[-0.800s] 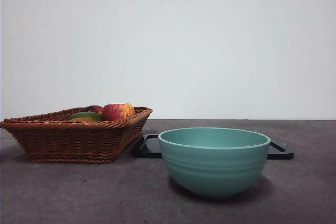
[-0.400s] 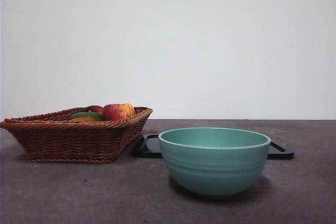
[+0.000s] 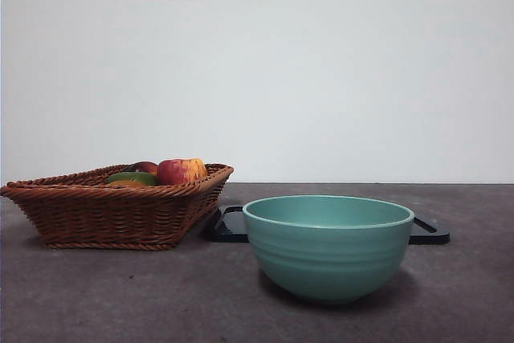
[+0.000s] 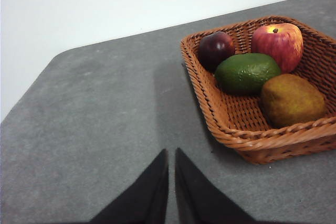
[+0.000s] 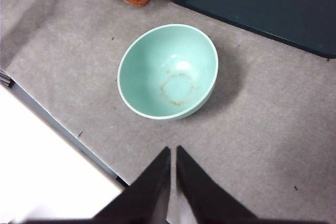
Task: Pick up the wifruite, put it on the bowl, pick up the plate, put it on desk
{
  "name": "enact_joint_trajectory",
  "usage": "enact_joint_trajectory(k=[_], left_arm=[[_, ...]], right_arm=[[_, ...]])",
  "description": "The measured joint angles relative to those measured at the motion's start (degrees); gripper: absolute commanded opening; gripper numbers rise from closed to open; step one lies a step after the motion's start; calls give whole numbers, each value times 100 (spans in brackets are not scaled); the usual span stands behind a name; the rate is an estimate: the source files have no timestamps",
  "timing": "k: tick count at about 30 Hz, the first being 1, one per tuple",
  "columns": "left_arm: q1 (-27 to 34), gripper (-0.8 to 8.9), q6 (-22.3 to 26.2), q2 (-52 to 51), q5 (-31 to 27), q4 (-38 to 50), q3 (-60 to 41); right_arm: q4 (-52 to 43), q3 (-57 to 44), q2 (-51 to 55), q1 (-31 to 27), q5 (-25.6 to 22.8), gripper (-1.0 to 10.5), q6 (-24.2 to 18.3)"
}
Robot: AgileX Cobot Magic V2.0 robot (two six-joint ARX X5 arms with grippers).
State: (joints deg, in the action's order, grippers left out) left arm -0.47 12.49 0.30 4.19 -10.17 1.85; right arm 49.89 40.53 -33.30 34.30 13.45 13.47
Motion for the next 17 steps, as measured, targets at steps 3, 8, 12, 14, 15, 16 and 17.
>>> enact_joint_trajectory(k=[3,8,12,14,15,16,17], left_arm=[[0,19,-44,0,2,0,0],[0,19,-66,0,2,0,0],[0,19,-103,0,2,0,0],[0,19,-105,0,2,0,0],[0,19,-105,0,2,0,0],[0,19,-105,0,2,0,0],[0,19,-105,0,2,0,0]], right_arm=[[0,0,0,0,0,9,0],[0,0,0,0,0,9,0],[0,0,0,0,0,9,0],[0,0,0,0,0,9,0],[0,0,0,0,2,9,0],[0,0,0,0,0,9,0],[0,0,0,0,0,9,0]])
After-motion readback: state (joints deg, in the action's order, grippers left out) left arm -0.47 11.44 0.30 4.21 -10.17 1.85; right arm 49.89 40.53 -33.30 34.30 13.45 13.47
